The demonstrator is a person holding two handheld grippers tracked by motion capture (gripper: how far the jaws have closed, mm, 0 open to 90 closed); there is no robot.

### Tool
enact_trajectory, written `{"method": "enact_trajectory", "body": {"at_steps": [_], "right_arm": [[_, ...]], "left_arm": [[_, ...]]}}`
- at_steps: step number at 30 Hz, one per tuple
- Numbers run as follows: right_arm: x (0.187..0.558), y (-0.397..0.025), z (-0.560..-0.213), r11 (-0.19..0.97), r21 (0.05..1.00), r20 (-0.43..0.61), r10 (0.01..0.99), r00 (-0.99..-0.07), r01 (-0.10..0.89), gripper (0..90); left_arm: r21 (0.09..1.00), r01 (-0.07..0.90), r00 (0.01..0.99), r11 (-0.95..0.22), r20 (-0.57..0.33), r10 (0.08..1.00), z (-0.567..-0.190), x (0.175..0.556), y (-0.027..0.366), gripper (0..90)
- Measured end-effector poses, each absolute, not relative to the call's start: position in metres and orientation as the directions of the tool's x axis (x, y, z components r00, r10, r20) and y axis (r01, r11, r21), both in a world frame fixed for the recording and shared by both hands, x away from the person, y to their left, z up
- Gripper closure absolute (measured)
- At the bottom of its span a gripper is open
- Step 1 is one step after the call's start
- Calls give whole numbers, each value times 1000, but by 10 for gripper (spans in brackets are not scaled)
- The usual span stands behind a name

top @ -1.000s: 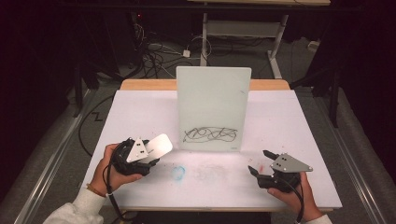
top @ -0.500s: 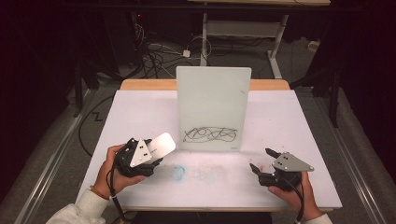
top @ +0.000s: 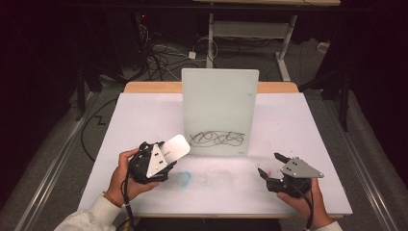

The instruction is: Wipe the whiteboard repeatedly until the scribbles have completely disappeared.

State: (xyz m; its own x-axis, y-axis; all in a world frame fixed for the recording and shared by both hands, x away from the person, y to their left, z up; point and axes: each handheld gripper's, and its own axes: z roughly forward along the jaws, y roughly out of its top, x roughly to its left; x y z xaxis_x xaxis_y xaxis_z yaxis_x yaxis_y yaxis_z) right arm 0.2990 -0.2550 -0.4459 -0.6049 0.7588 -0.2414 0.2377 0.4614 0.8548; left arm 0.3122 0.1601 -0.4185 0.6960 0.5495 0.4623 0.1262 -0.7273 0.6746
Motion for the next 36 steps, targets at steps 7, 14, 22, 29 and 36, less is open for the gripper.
{"method": "enact_trajectory", "body": {"at_steps": [7,14,22,29,36], "right_arm": [[297,-257,-446,459,855,-242,765,-597,241,258],[297,-255,-449,472,846,-246,757,-606,246,256],[297,-255,-449,475,845,-248,753,-610,243,254],[297,-254,-449,481,843,-252,749,-613,241,253],[297,-254,-449,481,844,-247,741,-624,237,248]], "left_arm": [[648,75,655,-758,541,527,-422,319,134,293],[631,54,647,-774,569,509,-430,331,118,293],[613,44,641,-789,588,493,-437,342,106,293],[593,45,623,-804,612,486,-442,350,97,293],[567,25,579,-823,663,475,-449,355,88,293]]}}
